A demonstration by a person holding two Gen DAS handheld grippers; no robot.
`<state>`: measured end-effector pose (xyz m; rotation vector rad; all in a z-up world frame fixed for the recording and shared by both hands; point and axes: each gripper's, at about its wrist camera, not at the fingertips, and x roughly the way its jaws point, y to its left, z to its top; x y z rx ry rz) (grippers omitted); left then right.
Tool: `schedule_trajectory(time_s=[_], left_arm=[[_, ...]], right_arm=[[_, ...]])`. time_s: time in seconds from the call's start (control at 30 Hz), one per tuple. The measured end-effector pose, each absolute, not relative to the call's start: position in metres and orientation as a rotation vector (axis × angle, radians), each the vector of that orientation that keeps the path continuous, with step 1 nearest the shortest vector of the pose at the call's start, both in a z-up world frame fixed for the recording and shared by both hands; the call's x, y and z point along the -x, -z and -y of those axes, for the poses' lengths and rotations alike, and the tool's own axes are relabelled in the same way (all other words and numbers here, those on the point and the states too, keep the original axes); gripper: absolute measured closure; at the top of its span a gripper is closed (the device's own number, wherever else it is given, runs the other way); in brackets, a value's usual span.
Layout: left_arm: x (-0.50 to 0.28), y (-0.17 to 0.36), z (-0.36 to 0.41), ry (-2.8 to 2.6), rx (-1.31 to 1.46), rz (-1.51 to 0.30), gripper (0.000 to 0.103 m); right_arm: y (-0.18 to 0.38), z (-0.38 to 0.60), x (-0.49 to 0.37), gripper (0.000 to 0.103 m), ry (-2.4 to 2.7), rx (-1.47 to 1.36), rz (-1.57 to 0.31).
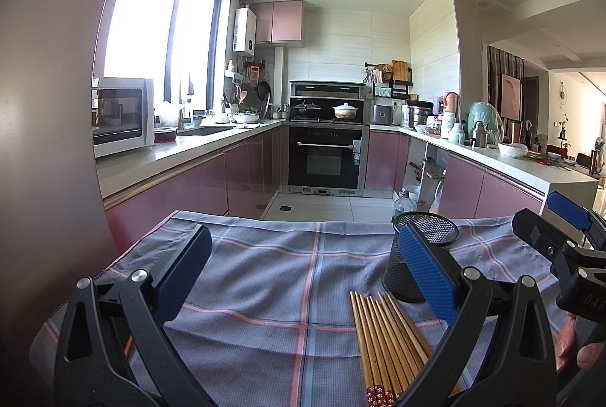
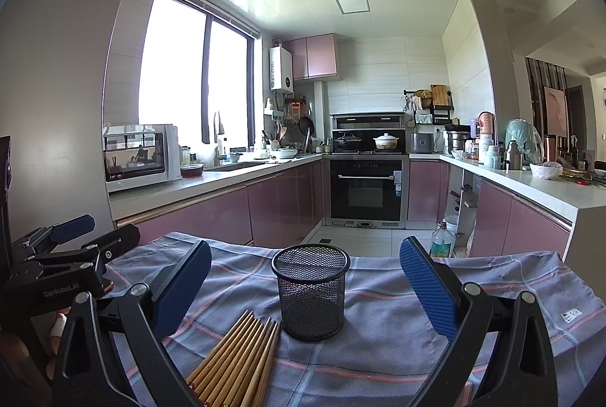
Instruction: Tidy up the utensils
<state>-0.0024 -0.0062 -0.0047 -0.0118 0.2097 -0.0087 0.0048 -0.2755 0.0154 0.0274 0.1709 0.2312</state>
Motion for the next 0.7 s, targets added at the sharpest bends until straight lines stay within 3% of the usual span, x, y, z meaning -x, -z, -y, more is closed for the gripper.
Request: schedule_trajectory(time_s=[0.7], left_arm=[[0.0009,0.0104,0.0076,0.010,0.009,-0.232,0.006]], right_arm=[[-0.0144,0.2778,-0.0052,0.007,-0.240,-0.036,-0.185]])
